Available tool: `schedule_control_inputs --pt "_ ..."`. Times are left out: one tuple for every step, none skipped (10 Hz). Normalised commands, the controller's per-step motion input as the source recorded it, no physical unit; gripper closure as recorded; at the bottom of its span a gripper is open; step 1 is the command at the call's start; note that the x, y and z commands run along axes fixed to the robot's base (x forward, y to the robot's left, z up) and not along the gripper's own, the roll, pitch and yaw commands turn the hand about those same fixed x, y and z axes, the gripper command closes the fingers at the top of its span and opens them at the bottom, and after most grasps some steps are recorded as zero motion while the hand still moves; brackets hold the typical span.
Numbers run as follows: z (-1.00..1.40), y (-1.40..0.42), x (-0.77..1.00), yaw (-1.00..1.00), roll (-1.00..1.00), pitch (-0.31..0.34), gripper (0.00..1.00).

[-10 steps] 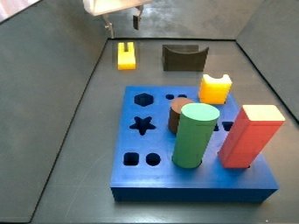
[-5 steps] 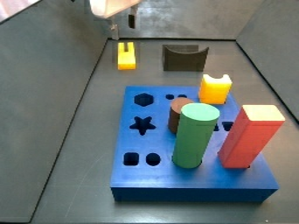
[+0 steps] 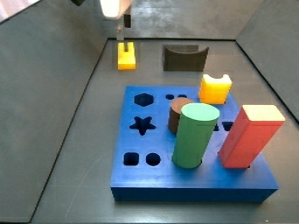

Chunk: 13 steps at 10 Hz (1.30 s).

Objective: Pick up the double-square object. Move up. Rotate the double-square object. Place the double-square object on the fixture. Regrasp the double-square object. Move to above the board. Insert the double-square object.
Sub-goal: Rotate the double-square object.

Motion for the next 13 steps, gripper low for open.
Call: schedule_control_inputs --pt "-0.04 0.0 0.04 1.0 0.0 -0.007 0.0" --pt "-0.04 0.0 0.04 1.0 0.0 -0.008 0.0" --pt "-0.04 0.0 0.04 1.0 0.0 -0.008 0.0" --pt "-0.04 0.0 0.04 1.0 0.0 -0.008 0.0" --pt "-0.04 0.0 0.04 1.0 0.0 -0.009 0.0" --pt "-0.04 0.0 0.04 1.0 0.0 -0.009 0.0" --pt "-0.04 0.0 0.04 1.0 0.0 -0.01 0.0" --pt "-0.04 0.0 0.04 1.0 0.0 -0.01 0.0" --pt "-0.04 0.0 0.04 1.0 0.0 -0.011 0.0" --pt "-0.04 0.0 0.04 1.0 0.0 -0.012 0.0" --pt "-0.04 0.0 0.04 1.0 0.0 -0.012 0.0" --pt "-0.04 0.0 0.04 1.0 0.0 -0.013 0.0" --pt "-0.04 0.0 0.04 1.0 0.0 -0.014 0.0"
